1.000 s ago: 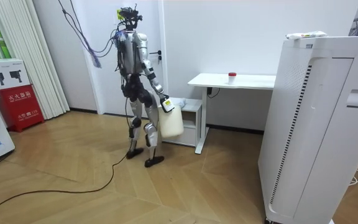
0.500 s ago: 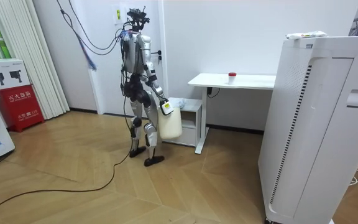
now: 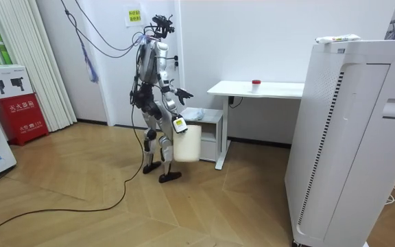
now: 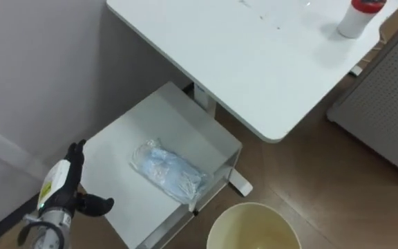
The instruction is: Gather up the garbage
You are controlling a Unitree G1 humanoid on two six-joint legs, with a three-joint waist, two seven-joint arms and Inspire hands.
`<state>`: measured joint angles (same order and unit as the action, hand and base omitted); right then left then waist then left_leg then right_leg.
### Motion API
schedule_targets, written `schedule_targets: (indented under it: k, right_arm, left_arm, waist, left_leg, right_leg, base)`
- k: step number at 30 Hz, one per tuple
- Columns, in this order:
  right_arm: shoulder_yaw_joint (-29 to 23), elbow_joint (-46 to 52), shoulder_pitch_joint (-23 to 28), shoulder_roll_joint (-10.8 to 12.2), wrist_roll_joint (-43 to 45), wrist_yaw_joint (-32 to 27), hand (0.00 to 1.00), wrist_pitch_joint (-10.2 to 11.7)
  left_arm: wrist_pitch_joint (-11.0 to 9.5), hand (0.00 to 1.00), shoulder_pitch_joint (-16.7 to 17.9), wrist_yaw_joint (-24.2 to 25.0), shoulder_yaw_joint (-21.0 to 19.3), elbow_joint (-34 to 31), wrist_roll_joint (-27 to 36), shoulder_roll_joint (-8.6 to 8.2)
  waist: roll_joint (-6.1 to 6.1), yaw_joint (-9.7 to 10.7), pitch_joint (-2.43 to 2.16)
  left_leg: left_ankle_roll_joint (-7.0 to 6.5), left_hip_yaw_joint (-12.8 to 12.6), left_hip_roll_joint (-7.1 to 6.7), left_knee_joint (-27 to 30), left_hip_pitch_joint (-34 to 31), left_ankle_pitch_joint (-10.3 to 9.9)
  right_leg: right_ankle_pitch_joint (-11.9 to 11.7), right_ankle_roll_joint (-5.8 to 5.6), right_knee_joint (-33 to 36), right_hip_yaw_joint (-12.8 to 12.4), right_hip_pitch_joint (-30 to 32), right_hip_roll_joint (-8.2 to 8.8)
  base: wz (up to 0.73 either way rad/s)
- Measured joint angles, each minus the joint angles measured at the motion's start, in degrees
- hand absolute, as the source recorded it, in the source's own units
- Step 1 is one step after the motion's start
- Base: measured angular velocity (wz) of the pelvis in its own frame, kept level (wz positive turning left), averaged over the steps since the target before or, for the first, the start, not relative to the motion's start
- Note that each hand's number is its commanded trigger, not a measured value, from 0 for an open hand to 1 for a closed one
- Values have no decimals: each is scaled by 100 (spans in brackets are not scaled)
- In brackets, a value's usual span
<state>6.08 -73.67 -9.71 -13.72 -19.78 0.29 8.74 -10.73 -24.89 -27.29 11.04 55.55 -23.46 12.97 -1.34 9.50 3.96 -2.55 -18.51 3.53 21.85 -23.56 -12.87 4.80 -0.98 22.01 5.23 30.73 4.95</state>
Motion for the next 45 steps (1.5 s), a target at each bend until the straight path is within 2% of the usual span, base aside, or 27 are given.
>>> schedule_targets:
  k: [1,2,4,9,13,15,18,22,27,29,34,35,36,37,39,43,45]
  right_arm:
    - [2,1,-6,-1,-4,-13,100,2]
    - [2,7,-18,-5,-13,-18,100,1]
    - [7,18,-42,-7,-39,-62,100,-4]
    - [235,15,-226,-39,-131,-158,100,-2]
    - [418,15,-332,-53,-141,-220,100,2]
    - [527,16,-366,-91,-274,-229,100,-4]
    - [627,18,-454,-98,-382,-252,100,-5]
    - [656,25,-467,-96,-505,-210,100,-12]
    - [852,39,-531,-90,-704,-211,100,-14]
    - [856,62,-552,-84,-704,-208,100,-14]
    - [871,156,-556,-80,-723,-211,100,-59]
    - [870,169,-558,-80,-722,-212,100,-76]
    - [870,192,-560,-79,-721,-211,100,-90]
    - [872,209,-560,-78,-721,-211,100,-98]
    - [889,261,-578,-73,-721,-204,100,-118]
    - [893,260,-619,-36,-717,-190,100,-132]
    - [898,292,-635,-32,-715,-192,100,-189]
  left_arm:
    - [-23,0,-49,-13,5,40,-1,0]
    - [-39,0,-134,-65,53,108,-4,3]
    - [-49,0,-216,-122,120,197,-2,4]
    - [-49,0,-553,-137,483,378,-222,168]
    - [-48,0,-666,-137,626,524,-328,189]
    - [-47,0,-746,-199,809,540,-326,211]
    - [-34,0,-864,-259,895,713,-390,213]
    - [2,0,-937,-258,1003,830,-842,203]
    - [225,0,-1044,-233,1604,1059,-1008,210]
    - [300,0,-1058,-186,1731,1085,-1015,211]
    - [413,0,-1059,-49,1738,1114,-1125,213]
    - [442,25,-1062,-4,1736,1115,-1201,223]
    - [450,58,-1068,64,1737,1115,-1291,243]
    - [459,100,-1069,92,1737,1115,-1332,251]
    - [539,100,-1070,226,1737,1115,-1521,267]
    - [586,100,-1106,213,1737,1134,-1701,273]
    - [690,100,-1319,189,1739,1149,-1732,291]
  waist:
    - [6,18,9]
    - [9,85,43]
    - [11,128,45]
    - [-50,211,88]
    - [-124,278,134]
    - [-158,325,152]
    - [-158,445,152]
    - [-157,565,152]
    - [-149,617,157]
    - [-148,623,157]
    - [-131,651,168]
    - [-123,658,172]
    - [-123,670,172]
    - [-119,677,173]
    - [-79,696,196]
    - [-50,752,201]
    - [-15,753,201]
  left_leg:
    - [-3,-23,1,1,-19,-2]
    - [-7,-44,0,2,-42,-4]
    - [-12,-126,28,32,-114,-21]
    - [25,-203,261,477,-567,-168]
    - [67,-210,391,649,-638,-257]
    - [69,-214,404,659,-719,-258]
    - [63,-248,383,681,-847,-254]
    - [58,-248,375,708,-955,-251]
    - [58,-291,375,773,-1001,-252]
    - [58,-297,377,786,-1028,-252]
    - [58,-285,376,860,-1123,-252]
    - [57,-284,374,878,-1139,-252]
    - [57,-274,375,891,-1167,-252]
    - [56,-270,375,892,-1178,-252]
    - [54,-271,372,893,-1197,-251]
    - [49,-267,373,890,-1212,-248]
    - [49,-270,363,886,-1209,-248]
  right_leg:
    - [-4,7,12,-15,38,0]
    - [-6,10,53,-37,92,0]
    - [-20,31,95,-48,214,-10]
    - [-83,132,181,-22,565,-136]
    - [-107,171,185,-22,583,-210]
    - [-109,189,219,-22,669,-212]
    - [-97,206,308,-38,840,-181]
    - [-97,206,308,-47,940,-174]
    - [-70,205,377,-74,1042,-163]
    - [-67,207,386,-78,1066,-163]
    - [-53,213,451,-80,1158,-145]
    - [-44,216,476,-65,1176,-135]
    - [-44,217,480,-51,1196,-132]
    - [-44,217,483,-49,1207,-130]
    - [-44,217,482,-57,1240,-128]
    - [-41,223,509,-58,1247,-119]
    - [-39,222,507,-66,1246,-108]
  base:
    - [-20]
    - [-14]
    - [-20]
    - [-15]
    - [-10]
    - [-2]
    - [-1]
    - [0]
    - [-3]
    - [-2]
    - [0]
    - [4]
    - [5]
    - [4]
    - [0]
    - [0]
    - [0]
